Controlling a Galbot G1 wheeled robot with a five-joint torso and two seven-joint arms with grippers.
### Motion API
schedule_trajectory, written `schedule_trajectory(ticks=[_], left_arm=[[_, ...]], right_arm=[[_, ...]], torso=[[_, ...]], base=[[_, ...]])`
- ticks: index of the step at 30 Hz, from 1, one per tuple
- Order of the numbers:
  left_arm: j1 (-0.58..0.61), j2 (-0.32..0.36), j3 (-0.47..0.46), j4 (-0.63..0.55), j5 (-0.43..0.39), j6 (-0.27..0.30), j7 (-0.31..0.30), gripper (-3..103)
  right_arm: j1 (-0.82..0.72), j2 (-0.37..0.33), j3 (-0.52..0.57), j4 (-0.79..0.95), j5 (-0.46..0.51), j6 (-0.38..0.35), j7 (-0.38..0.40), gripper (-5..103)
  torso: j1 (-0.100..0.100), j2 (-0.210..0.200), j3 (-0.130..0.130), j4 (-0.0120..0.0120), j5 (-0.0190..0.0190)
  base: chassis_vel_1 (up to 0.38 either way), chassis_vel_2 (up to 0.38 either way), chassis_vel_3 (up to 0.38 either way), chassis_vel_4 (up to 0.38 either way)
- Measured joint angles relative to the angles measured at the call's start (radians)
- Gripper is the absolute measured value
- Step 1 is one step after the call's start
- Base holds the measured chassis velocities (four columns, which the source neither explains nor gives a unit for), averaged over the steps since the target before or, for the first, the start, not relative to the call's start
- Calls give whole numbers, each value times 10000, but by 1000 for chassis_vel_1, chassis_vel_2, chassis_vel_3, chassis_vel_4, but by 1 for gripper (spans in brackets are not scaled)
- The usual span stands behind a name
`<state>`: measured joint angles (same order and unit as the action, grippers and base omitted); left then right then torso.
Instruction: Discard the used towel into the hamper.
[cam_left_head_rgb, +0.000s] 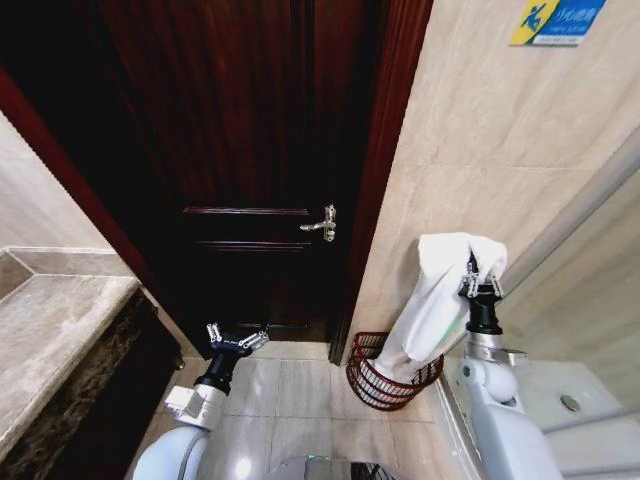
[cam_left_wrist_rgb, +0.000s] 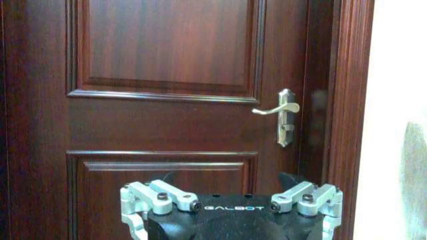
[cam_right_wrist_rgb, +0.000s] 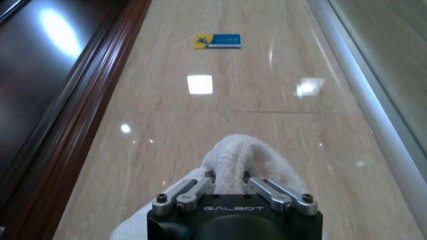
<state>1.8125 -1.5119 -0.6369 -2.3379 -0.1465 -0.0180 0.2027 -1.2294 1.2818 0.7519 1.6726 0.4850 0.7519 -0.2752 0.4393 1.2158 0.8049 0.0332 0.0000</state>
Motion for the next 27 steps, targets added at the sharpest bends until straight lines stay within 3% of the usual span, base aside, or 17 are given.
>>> schedule_trajectory(ticks=[14, 27], left_arm=[[0, 0, 0, 0, 0, 0, 0, 100], [0, 0, 0, 0, 0, 0, 0, 100]], right_arm=[[-10, 334, -122, -1220, -290, 705, -224, 12], [6, 587, -142, -2219, -502, 733, -319, 12]], torso=[[0, 0, 0, 0, 0], [0, 0, 0, -1, 0]], base=[[0, 0, 0, 0], [0, 0, 0, 0]])
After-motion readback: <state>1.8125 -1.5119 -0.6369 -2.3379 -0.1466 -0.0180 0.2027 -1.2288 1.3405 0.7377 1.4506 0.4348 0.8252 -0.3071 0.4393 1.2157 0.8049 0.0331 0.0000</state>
